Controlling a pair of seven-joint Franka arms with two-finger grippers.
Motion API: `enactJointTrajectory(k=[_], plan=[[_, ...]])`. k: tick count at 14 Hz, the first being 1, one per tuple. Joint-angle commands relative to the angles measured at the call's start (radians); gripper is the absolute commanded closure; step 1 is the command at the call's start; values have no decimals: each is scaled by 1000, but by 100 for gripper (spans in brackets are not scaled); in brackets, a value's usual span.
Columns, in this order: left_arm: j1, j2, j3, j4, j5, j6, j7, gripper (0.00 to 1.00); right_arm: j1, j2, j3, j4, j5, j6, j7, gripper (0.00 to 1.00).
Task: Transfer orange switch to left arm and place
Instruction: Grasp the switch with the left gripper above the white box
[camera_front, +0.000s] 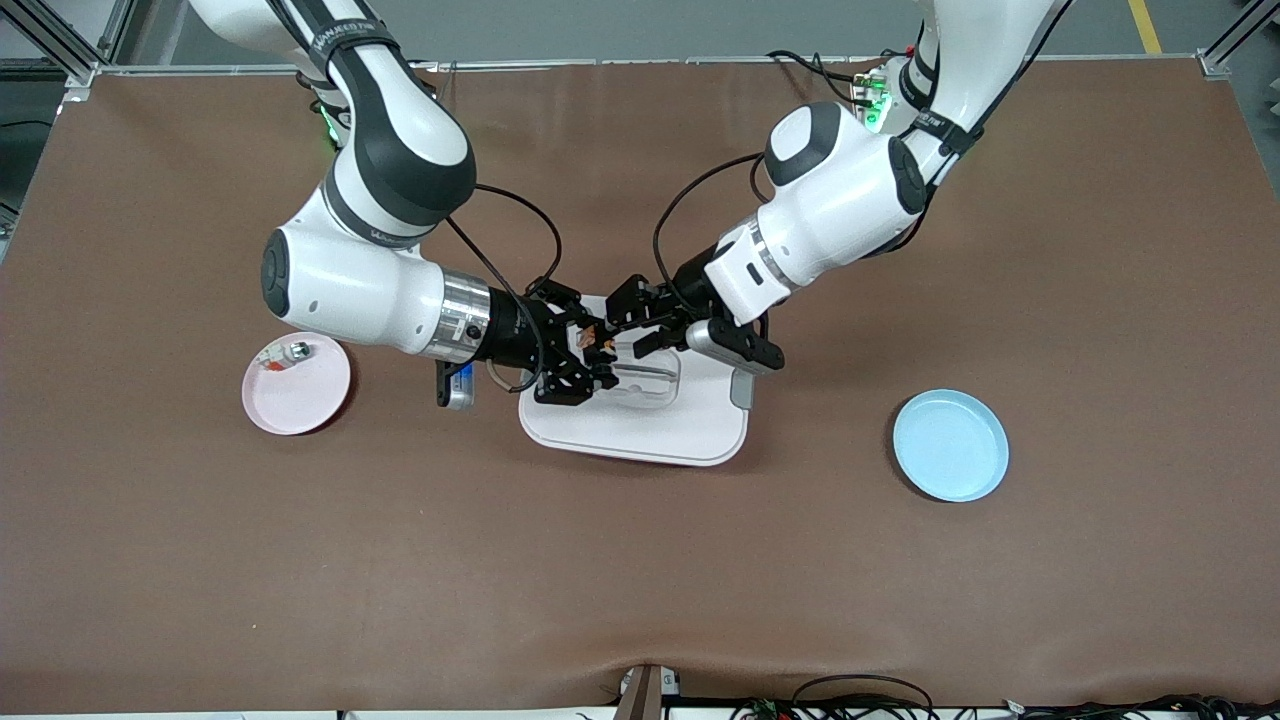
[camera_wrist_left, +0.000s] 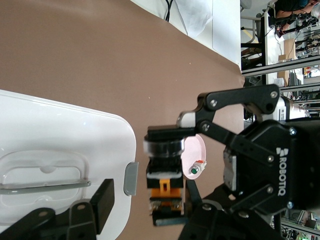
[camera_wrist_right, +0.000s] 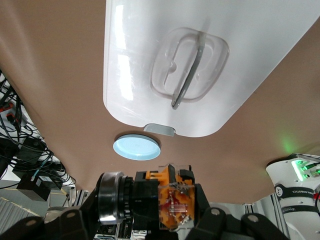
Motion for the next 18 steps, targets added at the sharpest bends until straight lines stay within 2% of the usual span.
enactJointTrajectory(k=[1, 4, 5, 7, 10, 11, 14, 15, 16, 17, 18], plan=[[-1, 0, -8, 7, -32, 10, 25, 35, 18, 17, 2, 42, -8, 0, 43, 100], [-10, 16, -8, 7, -32, 44, 27, 36, 23, 23, 2, 48, -8, 2, 45, 100], [-10, 23, -8, 7, -32, 51, 28, 40, 23, 23, 2, 50, -8, 2, 46, 100], [-18, 23, -8, 7, -32, 52, 28, 58, 23, 27, 2, 56, -8, 2, 45, 100], [-19, 23, -8, 7, -32, 52, 27, 94, 34, 41, 0, 71, -9, 4, 46, 100], [-19, 23, -8, 5, -32, 52, 27, 100, 34, 41, 0, 71, -9, 4, 45, 100], [-16, 18, -7, 4, -14, 50, 30, 100, 34, 41, 0, 71, -9, 4, 45, 100], [-10, 17, -7, 2, -3, 50, 43, 100, 34, 41, 0, 71, -9, 2, 43, 93], [-1, 17, -5, -2, 11, 47, 69, 100, 34, 41, 0, 71, -11, 2, 43, 13], [4, 15, 0, -4, 23, 44, 83, 100, 35, 41, 0, 71, -18, 2, 42, 0], [8, 17, 3, -4, 54, 44, 86, 100, 34, 41, 0, 71, -37, 0, 37, 0]])
